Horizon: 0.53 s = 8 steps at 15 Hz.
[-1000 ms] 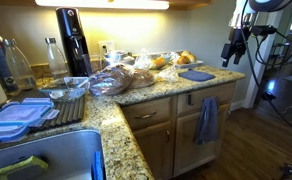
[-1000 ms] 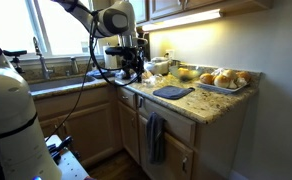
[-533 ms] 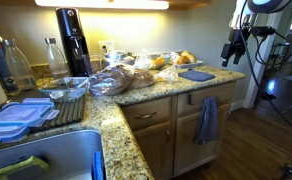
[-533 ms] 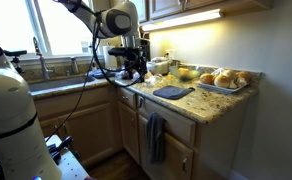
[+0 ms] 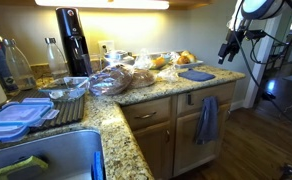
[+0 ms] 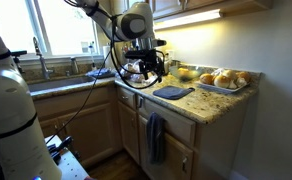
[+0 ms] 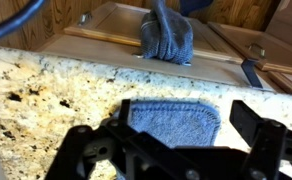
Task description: Take the cloth and hang it on the drawer
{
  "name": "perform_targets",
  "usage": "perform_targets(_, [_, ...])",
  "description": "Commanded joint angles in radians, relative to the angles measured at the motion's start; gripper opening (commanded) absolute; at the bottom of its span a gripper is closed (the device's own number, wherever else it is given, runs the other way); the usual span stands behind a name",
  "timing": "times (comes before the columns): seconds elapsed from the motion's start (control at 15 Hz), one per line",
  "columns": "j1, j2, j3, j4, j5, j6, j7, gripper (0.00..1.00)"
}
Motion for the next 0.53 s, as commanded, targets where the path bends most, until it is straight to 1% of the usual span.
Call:
perform_targets(0.0, [-0.013,0.099,-0.016,0.06,0.02,0.095,-0.088,1.0])
perform_targets(0.13, [-0.017,0.157,-0.016,0.088,0.01,0.144,-0.107,1.0])
perform_targets(0.27, [-0.022,0.217,-0.013,0.122,0.035,0.173,-0.145,1.0])
perform_targets(0.47, [-0.033,0.271,0.003,0.164,0.068,0.179,-0.17,1.0])
